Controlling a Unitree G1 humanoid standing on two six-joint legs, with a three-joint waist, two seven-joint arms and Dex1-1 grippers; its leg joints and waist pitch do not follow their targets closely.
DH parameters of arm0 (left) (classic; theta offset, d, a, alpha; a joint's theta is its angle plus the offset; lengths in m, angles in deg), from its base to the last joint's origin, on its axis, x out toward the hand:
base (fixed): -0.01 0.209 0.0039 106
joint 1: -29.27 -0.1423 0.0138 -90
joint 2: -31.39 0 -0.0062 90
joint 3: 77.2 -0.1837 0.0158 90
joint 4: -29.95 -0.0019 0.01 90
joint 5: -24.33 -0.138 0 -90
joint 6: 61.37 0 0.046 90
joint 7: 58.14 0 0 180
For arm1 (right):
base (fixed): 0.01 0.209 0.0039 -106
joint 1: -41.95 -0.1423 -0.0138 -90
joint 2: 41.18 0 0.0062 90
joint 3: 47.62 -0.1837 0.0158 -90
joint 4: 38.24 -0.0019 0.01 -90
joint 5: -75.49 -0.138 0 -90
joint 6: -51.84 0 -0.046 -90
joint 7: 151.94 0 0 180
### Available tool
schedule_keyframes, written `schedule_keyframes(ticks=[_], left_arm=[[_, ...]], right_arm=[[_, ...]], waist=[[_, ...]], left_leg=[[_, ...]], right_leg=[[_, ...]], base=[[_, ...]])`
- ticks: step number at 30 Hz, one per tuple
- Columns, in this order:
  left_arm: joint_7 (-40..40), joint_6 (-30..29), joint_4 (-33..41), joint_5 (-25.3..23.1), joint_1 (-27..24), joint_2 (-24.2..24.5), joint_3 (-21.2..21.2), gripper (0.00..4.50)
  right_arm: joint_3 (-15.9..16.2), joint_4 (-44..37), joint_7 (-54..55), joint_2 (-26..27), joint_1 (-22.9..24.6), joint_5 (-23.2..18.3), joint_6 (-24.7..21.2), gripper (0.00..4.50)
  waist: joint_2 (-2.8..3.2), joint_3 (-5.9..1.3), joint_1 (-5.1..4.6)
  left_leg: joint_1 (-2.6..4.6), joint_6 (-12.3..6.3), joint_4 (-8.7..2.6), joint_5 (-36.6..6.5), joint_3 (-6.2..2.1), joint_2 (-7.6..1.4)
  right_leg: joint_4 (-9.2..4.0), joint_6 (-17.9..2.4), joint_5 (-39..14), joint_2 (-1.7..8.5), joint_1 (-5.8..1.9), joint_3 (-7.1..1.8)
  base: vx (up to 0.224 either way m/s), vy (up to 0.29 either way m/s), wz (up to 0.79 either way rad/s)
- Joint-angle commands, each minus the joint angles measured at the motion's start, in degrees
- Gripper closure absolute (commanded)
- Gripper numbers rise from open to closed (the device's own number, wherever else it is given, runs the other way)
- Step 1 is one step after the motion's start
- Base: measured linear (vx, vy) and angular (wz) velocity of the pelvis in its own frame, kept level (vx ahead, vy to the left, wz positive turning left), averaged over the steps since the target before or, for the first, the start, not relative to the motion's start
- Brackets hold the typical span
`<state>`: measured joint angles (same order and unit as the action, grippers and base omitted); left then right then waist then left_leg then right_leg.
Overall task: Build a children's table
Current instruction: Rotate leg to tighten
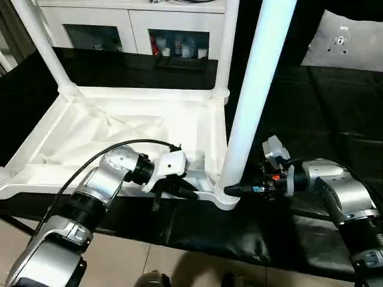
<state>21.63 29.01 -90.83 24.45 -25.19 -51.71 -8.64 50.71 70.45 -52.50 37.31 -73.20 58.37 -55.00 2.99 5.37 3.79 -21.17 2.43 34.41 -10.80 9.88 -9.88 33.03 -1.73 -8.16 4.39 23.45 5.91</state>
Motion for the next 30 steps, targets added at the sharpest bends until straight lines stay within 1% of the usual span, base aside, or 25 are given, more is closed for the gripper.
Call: schedule_keyframes(ticks=[1, 3, 5, 6, 7, 8, 9, 10, 12, 13, 14, 15, 17, 18, 19, 20, 22, 23, 24, 26, 27, 28, 29, 30], left_arm=[[-0.94, -0.56, 2.03, 0.19, 0.91, -0.80, 0.16, 4.50], [-2.36, -1.79, 1.86, 0.33, 1.16, -1.61, 0.58, 4.50], [-4.33, -3.60, 1.77, 0.34, 1.49, -2.66, 1.06, 4.50], [-5.83, -4.60, 1.29, 0.34, 1.90, -3.53, 1.46, 4.50], [-8.70, -5.86, 0.42, -0.03, 2.65, -4.95, 2.00, 4.50], [-11.28, -6.97, -0.38, -0.44, 3.29, -6.19, 2.42, 4.50], [-13.65, -7.97, -1.22, -0.97, 3.93, -7.32, 2.63, 4.50], [-13.65, -7.97, -1.22, -0.97, 3.93, -7.32, 2.63, 4.50], [-17.53, -8.85, -2.91, -1.86, 4.93, -8.91, 3.06, 4.50], [-20.72, -9.76, -4.05, -2.23, 5.76, -10.35, 3.64, 4.50], [-21.10, -9.86, -4.15, -2.23, 5.84, -10.53, 3.73, 4.50], [-25.87, -11.40, -5.20, -2.01, 6.91, -12.97, 5.15, 4.50], [-28.97, -12.34, -5.77, -1.86, 7.58, -14.73, 6.23, 4.50], [-30.56, -12.62, -6.06, -2.03, 7.90, -15.49, 6.71, 4.50], [-32.27, -12.86, -6.50, -2.27, 8.33, -16.45, 7.27, 4.50], [-32.68, -12.94, -6.62, -2.32, 8.44, -16.70, 7.41, 4.50], [-33.80, -12.98, -7.06, -2.49, 8.87, -17.54, 7.67, 4.50], [-33.80, -12.98, -7.06, -2.49, 8.87, -17.54, 7.67, 4.50], [-34.13, -13.10, -7.13, -2.74, 8.96, -17.86, 7.63, 4.50], [-33.07, -12.90, -6.42, -3.22, 8.38, -17.26, 7.06, 4.50], [-31.76, -12.31, -5.84, -3.51, 7.62, -15.91, 6.60, 4.50], [-31.62, -12.23, -5.79, -3.53, 7.55, -15.77, 6.56, 4.50], [-30.63, -11.50, -5.69, -3.57, 7.14, -14.81, 6.50, 4.50], [-30.63, -11.50, -5.69, -3.57, 7.14, -14.81, 6.50, 4.50]], right_arm=[[1.00, -1.91, 1.18, 1.94, 0.28, -1.02, -1.70, 2.50], [0.76, -2.37, 5.25, 3.38, 0.43, -0.65, -4.11, 2.51], [0.75, -3.02, 8.67, 4.68, 0.58, -0.26, -5.99, 2.51], [0.83, -3.61, 10.57, 5.64, 0.74, -0.01, -6.76, 2.51], [0.72, -4.20, 14.86, 7.71, 0.87, 1.03, -7.52, 2.51], [0.46, -4.47, 18.97, 9.70, 0.87, 1.96, -8.47, 2.51], [-0.08, -4.54, 23.50, 11.92, 0.69, 2.80, -9.81, 2.51], [-0.08, -4.54, 23.50, 11.92, 0.69, 2.80, -9.81, 2.51], [-1.03, -3.75, 30.72, 15.18, 0.02, 4.77, -10.70, 2.51], [-2.02, -2.71, 36.53, 17.93, -0.77, 6.06, -11.17, 2.51], [-2.09, -2.61, 37.07, 18.19, -0.85, 6.17, -11.15, 2.51], [-3.35, -0.79, 44.74, 21.74, -2.13, 7.49, -10.94, 2.51], [-4.50, 0.71, 49.82, 24.33, -3.17, 8.06, -10.80, 2.51], [-5.29, 1.40, 51.91, 25.60, -3.73, 7.97, -11.01, 2.51], [-6.72, 2.43, 54.83, 27.56, -4.53, 7.47, -10.87, 2.51], [-7.04, 2.69, 55.60, 28.04, -4.73, 7.46, -10.76, 2.51], [-8.12, 3.49, 58.20, 30.03, -5.28, 7.51, -10.25, 2.51], [-8.12, 3.49, 58.20, 30.03, -5.28, 7.51, -10.25, 2.51], [-8.26, 3.33, 58.73, 30.75, -5.22, 7.75, -10.23, 1.97], [-7.68, 2.07, 57.00, 30.76, -4.39, 7.62, -9.65, 1.97], [-6.83, 0.45, 54.30, 29.17, -3.18, 7.37, -8.80, 1.76], [-6.77, 0.29, 54.04, 28.98, -3.05, 7.34, -8.71, 1.56], [-6.91, -0.56, 52.46, 27.31, -2.16, 7.06, -8.21, 1.56], [-6.91, -0.56, 52.46, 27.31, -2.16, 7.06, -8.21, 1.50]], waist=[[-1.02, -4.44, -0.17], [-1.00, -4.35, -0.30], [-1.03, -4.16, -0.72], [-1.05, -4.18, -0.83], [-1.11, -4.11, -0.97], [-1.03, -4.03, -1.33], [-1.05, -4.04, -1.77], [-1.12, -4.00, -2.03], [-1.10, -4.02, -2.59], [-0.82, -4.17, -2.99], [-0.91, -4.09, -3.29], [-0.76, -4.19, -3.82], [-0.67, -4.23, -4.30], [-0.67, -4.38, -4.41], [-0.68, -4.43, -4.68], [-0.37, -4.56, -4.63], [-0.52, -4.87, -4.63], [-0.63, -4.92, -4.59], [-0.69, -5.05, -4.40], [-0.57, -5.07, -4.21], [-0.55, -5.07, -4.08], [-0.54, -5.11, -3.92], [-0.41, -5.21, -3.88], [-0.41, -5.22, -3.79]], left_leg=[[0.50, -5.57, -3.93, -10.54, -0.92, -3.17], [0.46, -5.22, -3.97, -10.67, -0.97, -3.10], [0.66, -4.38, -4.04, -12.06, -0.98, -2.93], [0.74, -4.13, -4.02, -12.15, -0.99, -2.86], [0.72, -3.85, -4.02, -12.66, -1.07, -2.75], [0.80, -3.32, -4.07, -13.02, -1.13, -2.67], [0.82, -2.88, -4.05, -13.95, -1.26, -2.48], [0.75, -2.67, -4.04, -14.12, -1.28, -2.37], [0.59, -2.50, -4.05, -14.54, -1.40, -2.29], [0.81, -2.44, -3.93, -14.83, -1.41, -2.16], [0.73, -2.31, -3.94, -14.98, -1.40, -2.15], [0.81, -2.25, -3.84, -15.56, -1.49, -2.01], [0.82, -1.99, -3.78, -15.41, -1.46, -2.03], [0.80, -2.19, -3.82, -15.31, -1.56, -2.03], [0.43, -2.87, -3.94, -14.74, -1.58, -2.14], [0.45, -3.06, -4.01, -14.42, -1.62, -2.30], [0.22, -4.03, -3.96, -12.06, -1.41, -2.43], [0.16, -4.27, -3.92, -11.47, -1.34, -2.46], [0.26, -4.72, -3.81, -10.58, -1.18, -2.43], [0.16, -5.33, -3.78, -9.49, -1.07, -2.36], [0.09, -5.66, -3.77, -9.03, -1.03, -2.37], [0.07, -5.86, -3.77, -8.66, -1.04, -2.41], [0.03, -6.00, -3.73, -8.16, -1.07, -2.42], [0.06, -6.12, -3.74, -8.13, -1.10, -2.50]], right_leg=[[-4.59, -9.36, -24.52, 4.36, -3.31, -2.95], [-4.62, -9.23, -25.14, 4.36, -3.31, -2.89], [-5.06, -8.16, -28.13, 4.30, -3.15, -2.79], [-5.16, -7.88, -28.87, 4.28, -3.14, -2.76], [-5.44, -7.09, -30.54, 4.38, -3.14, -2.67], [-5.55, -6.52, -31.44, 4.29, -2.94, -2.63], [-5.89, -5.80, -32.94, 4.34, -2.98, -2.40], [-5.92, -5.39, -33.45, 4.27, -3.03, -2.33], [-6.09, -4.58, -34.22, 4.27, -3.01, -2.22], [-6.25, -4.67, -34.17, 4.29, -2.84, -2.15], [-6.26, -4.75, -34.07, 4.21, -2.76, -2.15], [-6.44, -4.56, -34.50, 4.25, -2.78, -1.92], [-6.33, -5.22, -33.74, 4.25, -2.57, -1.93], [-6.38, -5.34, -32.77, 4.26, -2.81, -1.88], [-6.08, -6.01, -30.42, 4.27, -3.06, -2.09], [-5.89, -6.41, -29.09, 4.27, -3.11, -2.19], [-5.24, -8.64, -22.91, 4.27, -3.30, -2.54], [-5.04, -9.22, -21.56, 4.29, -3.38, -2.65], [-4.82, -10.21, -19.65, 4.34, -3.40, -2.76], [-4.58, -10.98, -18.26, 4.37, -3.64, -2.83], [-4.58, -10.97, -17.75, 4.36, -3.76, -2.85], [-4.48, -10.96, -17.37, 4.39, -3.90, -2.88], [-4.32, -11.04, -16.94, 4.39, -3.98, -2.88], [-4.34, -11.07, -16.72, 4.39, -4.01, -2.86]], base=[[0.000, 0.000, 0.00], [0.000, 0.000, 0.00], [0.000, 0.000, 0.00], [0.000, 0.000, 0.00], [0.000, 0.000, 0.00], [0.000, 0.000, 0.00], [0.000, 0.000, 0.00], [0.000, 0.000, 0.00], [0.000, 0.000, 0.00], [0.000, 0.000, 0.00], [0.000, 0.000, 0.00], [0.000, 0.000, 0.00], [0.000, 0.000, 0.00], [0.000, 0.000, 0.00], [0.000, 0.000, 0.00], [0.000, 0.000, 0.00], [0.000, 0.000, 0.00], [0.000, 0.000, 0.00], [0.000, 0.000, 0.00], [0.000, 0.000, 0.00], [0.000, 0.000, 0.00], [0.000, 0.000, 0.00], [0.000, 0.000, 0.00], [0.000, 0.000, 0.00]])
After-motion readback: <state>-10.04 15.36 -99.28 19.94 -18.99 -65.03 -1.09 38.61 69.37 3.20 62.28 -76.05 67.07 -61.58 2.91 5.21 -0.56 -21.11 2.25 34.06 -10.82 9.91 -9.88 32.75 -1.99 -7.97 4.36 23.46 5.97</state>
